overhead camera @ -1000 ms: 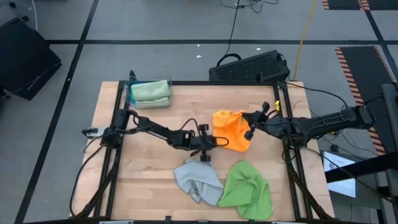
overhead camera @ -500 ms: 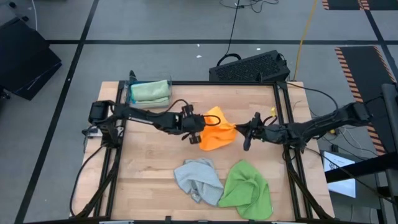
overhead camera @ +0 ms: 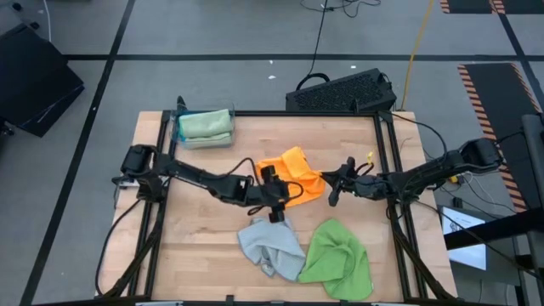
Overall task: Fold microfiber towels
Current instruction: Fold the orange microfiber cloth
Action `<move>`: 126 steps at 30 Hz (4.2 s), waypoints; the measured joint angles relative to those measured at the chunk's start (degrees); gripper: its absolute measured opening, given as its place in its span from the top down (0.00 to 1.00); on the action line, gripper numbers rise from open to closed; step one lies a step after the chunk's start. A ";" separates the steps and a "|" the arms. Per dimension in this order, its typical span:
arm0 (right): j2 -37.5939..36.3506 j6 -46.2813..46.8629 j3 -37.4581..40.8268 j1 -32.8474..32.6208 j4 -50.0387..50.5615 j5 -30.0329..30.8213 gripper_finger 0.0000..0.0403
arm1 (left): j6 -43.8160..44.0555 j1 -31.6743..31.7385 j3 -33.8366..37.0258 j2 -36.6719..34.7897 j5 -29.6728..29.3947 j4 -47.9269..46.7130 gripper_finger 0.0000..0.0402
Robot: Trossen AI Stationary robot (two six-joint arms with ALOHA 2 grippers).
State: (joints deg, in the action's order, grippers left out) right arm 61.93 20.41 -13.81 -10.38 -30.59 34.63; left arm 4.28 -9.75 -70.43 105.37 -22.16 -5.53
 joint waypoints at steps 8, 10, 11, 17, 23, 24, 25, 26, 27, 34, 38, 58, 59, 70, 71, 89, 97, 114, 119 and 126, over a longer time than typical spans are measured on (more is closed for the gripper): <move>0.03 -4.56 0.01 2.64 0.00 1.25 1.00 | 0.46 1.50 0.03 7.86 2.83 9.75 0.41; 0.04 -6.49 0.01 3.34 0.71 3.05 1.00 | 1.71 2.31 0.06 10.08 4.15 10.23 0.41; 0.03 -7.49 0.01 3.70 0.89 3.64 1.00 | 2.34 2.63 0.07 11.12 4.29 10.27 0.41; 0.05 -13.76 0.01 5.59 1.27 7.45 1.00 | 5.49 3.38 0.06 15.15 4.31 10.15 0.42; 0.04 -17.56 0.01 7.20 1.29 7.51 1.00 | 5.95 1.93 0.04 15.86 6.81 10.64 0.62; 0.05 -18.29 0.01 7.40 1.28 7.53 1.00 | 5.48 1.56 0.04 15.86 6.79 10.87 0.68; 0.03 -19.01 0.01 7.61 1.29 7.51 1.00 | 4.69 1.11 0.04 15.86 6.79 11.29 0.73; 0.05 -19.68 0.01 7.87 1.29 7.52 1.00 | 4.00 0.71 0.04 15.88 6.81 11.63 0.78; 0.05 -20.14 0.01 8.18 1.27 7.52 1.00 | 3.35 0.29 0.04 15.88 6.83 12.10 0.84; 0.05 -24.52 0.01 10.50 1.29 7.61 1.00 | 0.46 -3.44 0.06 13.93 3.56 13.05 0.96; 0.05 -26.14 0.01 11.50 1.29 7.33 1.00 | -2.38 -6.65 0.04 13.47 -0.13 13.59 0.97; 0.03 -24.22 -0.02 10.69 -0.05 9.06 1.00 | 7.43 -8.06 0.06 13.05 1.61 16.73 0.58; 0.03 -24.20 -0.02 10.69 -0.04 9.08 1.00 | 7.19 -8.08 0.10 12.69 -0.41 16.69 0.55; 0.00 -23.05 -0.06 10.67 -0.93 7.39 1.00 | 14.19 2.13 0.03 15.71 8.67 22.45 0.53; 0.00 -23.09 -0.06 10.67 -0.87 7.38 1.00 | 14.66 2.80 0.12 16.38 10.33 22.04 0.54; -0.55 -22.06 -0.04 9.77 -0.81 7.17 1.00 | 0.65 3.20 0.08 15.62 14.43 25.71 0.97; -2.57 -7.96 -0.04 1.10 2.18 5.69 0.97 | -6.72 0.75 0.05 1.78 8.72 8.14 0.98; -2.05 -11.94 -0.04 -13.16 18.86 -15.07 0.52 | -5.38 -9.67 0.10 4.17 10.05 2.23 0.97; -2.03 -23.45 -0.04 -18.28 18.34 -11.68 0.45 | -6.20 -11.65 0.10 3.76 6.14 1.79 0.98; -2.03 -41.96 -0.04 -26.23 15.53 -9.67 0.47 | -6.53 -12.09 0.06 3.70 4.03 0.98 0.98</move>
State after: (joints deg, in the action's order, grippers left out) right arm 59.90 -21.55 -13.85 -36.60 -15.06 24.96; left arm -2.25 -21.83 -70.37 109.08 -18.14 -4.55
